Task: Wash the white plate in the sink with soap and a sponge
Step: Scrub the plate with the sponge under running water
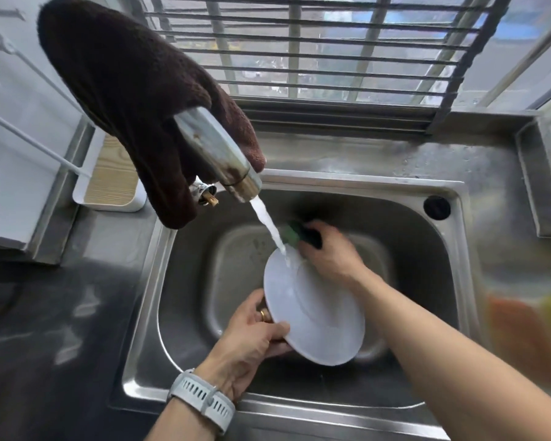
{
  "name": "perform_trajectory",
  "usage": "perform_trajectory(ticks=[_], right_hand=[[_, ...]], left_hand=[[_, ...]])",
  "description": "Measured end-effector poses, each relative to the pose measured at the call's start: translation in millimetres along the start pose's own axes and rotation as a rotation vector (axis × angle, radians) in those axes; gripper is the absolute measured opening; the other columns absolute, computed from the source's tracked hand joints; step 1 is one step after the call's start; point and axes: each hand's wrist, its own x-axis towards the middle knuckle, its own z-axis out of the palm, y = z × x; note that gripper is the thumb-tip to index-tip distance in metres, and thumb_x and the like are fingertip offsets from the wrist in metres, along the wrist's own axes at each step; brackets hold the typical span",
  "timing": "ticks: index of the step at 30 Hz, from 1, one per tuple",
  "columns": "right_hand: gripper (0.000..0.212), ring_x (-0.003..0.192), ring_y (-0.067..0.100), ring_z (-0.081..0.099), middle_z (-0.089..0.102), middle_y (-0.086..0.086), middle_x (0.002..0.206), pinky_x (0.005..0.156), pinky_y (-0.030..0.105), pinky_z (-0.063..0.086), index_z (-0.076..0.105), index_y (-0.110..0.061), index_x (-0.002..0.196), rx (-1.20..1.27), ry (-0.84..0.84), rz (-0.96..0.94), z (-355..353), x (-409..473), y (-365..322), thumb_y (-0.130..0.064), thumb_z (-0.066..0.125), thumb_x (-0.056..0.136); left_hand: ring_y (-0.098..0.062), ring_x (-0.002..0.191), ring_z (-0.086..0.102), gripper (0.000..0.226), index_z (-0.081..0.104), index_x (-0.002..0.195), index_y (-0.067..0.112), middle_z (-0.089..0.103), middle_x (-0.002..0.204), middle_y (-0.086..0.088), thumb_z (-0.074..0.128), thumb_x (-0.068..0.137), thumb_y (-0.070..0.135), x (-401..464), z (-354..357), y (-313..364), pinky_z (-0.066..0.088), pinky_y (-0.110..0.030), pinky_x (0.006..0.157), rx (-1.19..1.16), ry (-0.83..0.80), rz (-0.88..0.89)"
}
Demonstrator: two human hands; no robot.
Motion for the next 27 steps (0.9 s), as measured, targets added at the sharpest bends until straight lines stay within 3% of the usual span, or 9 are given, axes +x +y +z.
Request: perform_trajectory(ticks=[7,10,13,18,22,25,27], right_hand=[[0.047,0.109,0.032,0.062,0.06,0.011,0.128,0.082,0.035,0.047,0.043,-0.02,0.133,0.017,0.015,0.354,-9.4,-90.8,57.2,-0.036,0.061,0.093],[0.038,0.099,0.019,0.056,0.055,0.002,0.118,0.081,0.032,0.043,0.044,-0.027,0.113,0.03,0.027,0.261,-7.3,-140.2,29.3,-0.034,0.069,0.086],[0.042,0.098,0.007,0.052,0.048,-0.012,0.111,0.082,0.025,0.042,0.047,-0.033,0.111,0.015,0.063,-0.017,1.9,-155.3,-15.1,-0.031,0.075,0.079],[0.035,0.101,0.017,0.051,0.057,-0.004,0.111,0.081,0.024,0.037,0.058,-0.023,0.111,-0.065,0.11,-0.298,11.4,-76.9,-43.7,-0.028,0.073,0.08],[0.041,0.104,0.028,0.062,0.067,0.005,0.115,0.08,0.032,0.045,0.06,-0.021,0.124,0.008,0.1,-0.108,4.8,-17.2,-19.2,-0.031,0.07,0.086],[0.043,0.109,0.027,0.061,0.066,0.005,0.12,0.085,0.032,0.046,0.059,-0.019,0.128,0.003,0.14,0.058,-5.2,-40.0,4.8,-0.029,0.069,0.088],[0.04,0.105,0.022,0.061,0.065,0.001,0.115,0.084,0.028,0.043,0.062,-0.022,0.122,-0.001,0.169,0.04,-7.8,-77.3,8.9,-0.026,0.073,0.083]], left_hand=[[-0.029,0.095,0.075,0.044,0.061,0.125,0.011,0.074,0.115,-0.02,0.055,0.091,-0.016,-0.6,-10.1,3.8,0.062,-0.035,0.066,-0.152,-0.027,-0.015],[-0.034,0.1,0.074,0.041,0.059,0.128,0.007,0.074,0.115,-0.018,0.051,0.094,-0.015,4.8,-14.1,12.7,0.064,-0.04,0.072,-0.177,-0.016,-0.007],[-0.034,0.094,0.075,0.039,0.059,0.129,0.006,0.075,0.114,-0.02,0.046,0.097,-0.012,8.7,-12.9,23.2,0.064,-0.042,0.072,-0.202,-0.04,-0.014],[-0.039,0.101,0.073,0.034,0.06,0.129,0.007,0.072,0.118,-0.024,0.04,0.103,-0.001,8.4,-8.7,31.5,0.06,-0.051,0.088,-0.196,-0.103,-0.016],[-0.036,0.098,0.075,0.03,0.058,0.128,0.004,0.073,0.116,-0.022,0.041,0.103,0.0,11.2,-5.4,31.4,0.063,-0.045,0.081,-0.186,-0.044,0.003],[-0.033,0.1,0.074,0.027,0.061,0.123,0.004,0.076,0.113,-0.017,0.044,0.103,0.0,11.6,-3.4,31.0,0.062,-0.045,0.084,-0.163,0.001,0.038],[-0.031,0.1,0.074,0.026,0.062,0.122,0.002,0.076,0.112,-0.016,0.045,0.103,0.0,12.9,-2.0,28.1,0.061,-0.044,0.084,-0.141,0.01,0.045]])
